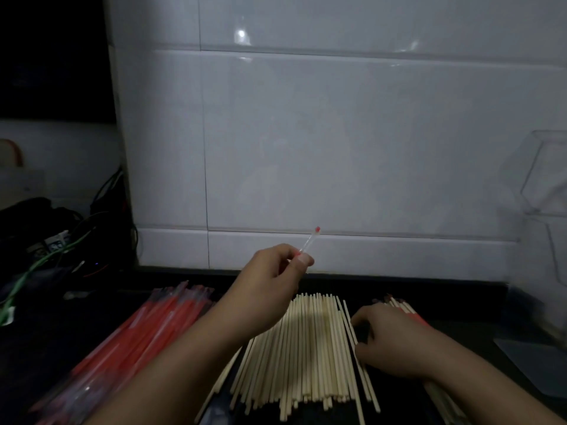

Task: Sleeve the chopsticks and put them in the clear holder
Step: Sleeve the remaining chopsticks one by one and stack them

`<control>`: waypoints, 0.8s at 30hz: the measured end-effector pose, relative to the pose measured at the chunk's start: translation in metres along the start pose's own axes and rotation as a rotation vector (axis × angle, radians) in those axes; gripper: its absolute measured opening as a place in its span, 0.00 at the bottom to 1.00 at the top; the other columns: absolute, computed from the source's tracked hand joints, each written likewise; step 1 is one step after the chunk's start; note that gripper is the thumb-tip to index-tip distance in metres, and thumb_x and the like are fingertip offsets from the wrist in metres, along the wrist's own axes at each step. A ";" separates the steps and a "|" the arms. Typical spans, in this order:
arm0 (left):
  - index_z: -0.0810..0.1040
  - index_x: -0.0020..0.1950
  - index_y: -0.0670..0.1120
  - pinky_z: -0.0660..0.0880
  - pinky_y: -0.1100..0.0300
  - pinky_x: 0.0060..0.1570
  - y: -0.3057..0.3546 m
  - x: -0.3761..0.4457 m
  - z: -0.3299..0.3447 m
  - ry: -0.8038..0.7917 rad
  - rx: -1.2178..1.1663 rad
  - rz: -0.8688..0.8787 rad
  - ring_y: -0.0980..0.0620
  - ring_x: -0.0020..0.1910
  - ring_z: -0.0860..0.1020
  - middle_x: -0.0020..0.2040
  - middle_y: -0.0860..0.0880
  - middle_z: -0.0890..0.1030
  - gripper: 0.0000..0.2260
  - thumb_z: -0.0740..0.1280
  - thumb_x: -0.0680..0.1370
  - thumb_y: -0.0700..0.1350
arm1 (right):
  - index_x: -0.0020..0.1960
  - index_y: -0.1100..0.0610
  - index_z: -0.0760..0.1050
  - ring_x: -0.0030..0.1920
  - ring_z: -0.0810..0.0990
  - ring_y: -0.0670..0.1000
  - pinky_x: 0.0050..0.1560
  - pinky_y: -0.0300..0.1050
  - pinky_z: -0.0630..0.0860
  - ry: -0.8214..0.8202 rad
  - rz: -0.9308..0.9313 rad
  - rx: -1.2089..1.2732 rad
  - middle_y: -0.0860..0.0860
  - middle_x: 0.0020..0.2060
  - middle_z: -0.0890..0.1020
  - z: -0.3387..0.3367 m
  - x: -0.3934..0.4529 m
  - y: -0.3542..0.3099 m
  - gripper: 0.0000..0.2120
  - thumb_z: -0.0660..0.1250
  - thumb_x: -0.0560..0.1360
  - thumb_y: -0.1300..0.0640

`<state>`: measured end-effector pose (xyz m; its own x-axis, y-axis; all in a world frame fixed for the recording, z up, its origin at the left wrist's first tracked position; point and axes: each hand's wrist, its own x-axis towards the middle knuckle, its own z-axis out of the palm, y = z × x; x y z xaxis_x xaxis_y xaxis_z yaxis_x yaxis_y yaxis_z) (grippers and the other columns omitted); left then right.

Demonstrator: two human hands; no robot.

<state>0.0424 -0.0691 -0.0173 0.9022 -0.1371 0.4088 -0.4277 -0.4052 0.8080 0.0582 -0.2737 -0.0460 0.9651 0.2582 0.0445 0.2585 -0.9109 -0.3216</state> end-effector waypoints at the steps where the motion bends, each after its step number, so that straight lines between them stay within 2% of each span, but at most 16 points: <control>1: 0.79 0.55 0.53 0.71 0.68 0.34 -0.001 0.000 -0.001 0.006 0.018 0.015 0.64 0.29 0.71 0.34 0.53 0.74 0.10 0.58 0.83 0.50 | 0.61 0.47 0.77 0.36 0.72 0.36 0.36 0.28 0.67 -0.006 -0.006 0.001 0.39 0.35 0.74 0.000 0.000 0.000 0.14 0.66 0.75 0.51; 6: 0.81 0.53 0.53 0.69 0.68 0.34 -0.001 -0.001 -0.002 0.013 -0.057 0.003 0.65 0.29 0.72 0.30 0.56 0.74 0.14 0.56 0.84 0.51 | 0.68 0.48 0.70 0.42 0.72 0.40 0.34 0.28 0.65 -0.035 -0.026 -0.042 0.40 0.42 0.71 -0.001 -0.005 -0.002 0.21 0.64 0.76 0.53; 9: 0.82 0.52 0.52 0.71 0.69 0.32 0.001 -0.001 -0.003 0.004 -0.125 -0.012 0.62 0.28 0.73 0.30 0.55 0.76 0.15 0.56 0.84 0.51 | 0.70 0.48 0.68 0.45 0.71 0.41 0.32 0.25 0.62 -0.029 -0.038 -0.083 0.45 0.53 0.76 -0.002 -0.005 -0.001 0.22 0.64 0.76 0.54; 11: 0.83 0.52 0.51 0.72 0.67 0.32 0.001 0.001 -0.004 0.006 -0.157 -0.017 0.60 0.29 0.73 0.31 0.54 0.77 0.13 0.58 0.84 0.49 | 0.69 0.47 0.69 0.45 0.73 0.41 0.36 0.28 0.67 -0.040 -0.043 -0.086 0.46 0.58 0.77 0.000 -0.004 0.000 0.22 0.64 0.76 0.54; 14: 0.82 0.54 0.49 0.74 0.65 0.34 0.001 0.002 -0.006 0.023 -0.172 -0.028 0.58 0.30 0.76 0.34 0.52 0.80 0.10 0.61 0.83 0.44 | 0.67 0.47 0.70 0.48 0.76 0.43 0.44 0.36 0.74 -0.060 -0.022 -0.081 0.45 0.56 0.77 0.002 -0.004 0.000 0.22 0.67 0.74 0.52; 18: 0.81 0.55 0.46 0.75 0.66 0.33 0.001 0.001 -0.008 0.010 -0.218 -0.040 0.57 0.31 0.78 0.38 0.47 0.84 0.08 0.63 0.82 0.41 | 0.63 0.46 0.70 0.42 0.70 0.41 0.34 0.31 0.64 0.012 -0.030 -0.122 0.43 0.45 0.72 0.000 -0.002 0.001 0.19 0.67 0.73 0.52; 24: 0.81 0.55 0.47 0.76 0.66 0.34 0.001 0.002 -0.009 -0.002 -0.197 -0.038 0.57 0.33 0.80 0.40 0.48 0.86 0.07 0.64 0.82 0.43 | 0.58 0.49 0.72 0.41 0.72 0.41 0.33 0.34 0.64 0.023 -0.036 -0.097 0.42 0.42 0.72 0.005 -0.004 -0.001 0.11 0.63 0.76 0.52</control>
<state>0.0437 -0.0617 -0.0115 0.9180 -0.1273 0.3755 -0.3955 -0.2260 0.8903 0.0540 -0.2723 -0.0506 0.9556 0.2847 0.0759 0.2946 -0.9285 -0.2259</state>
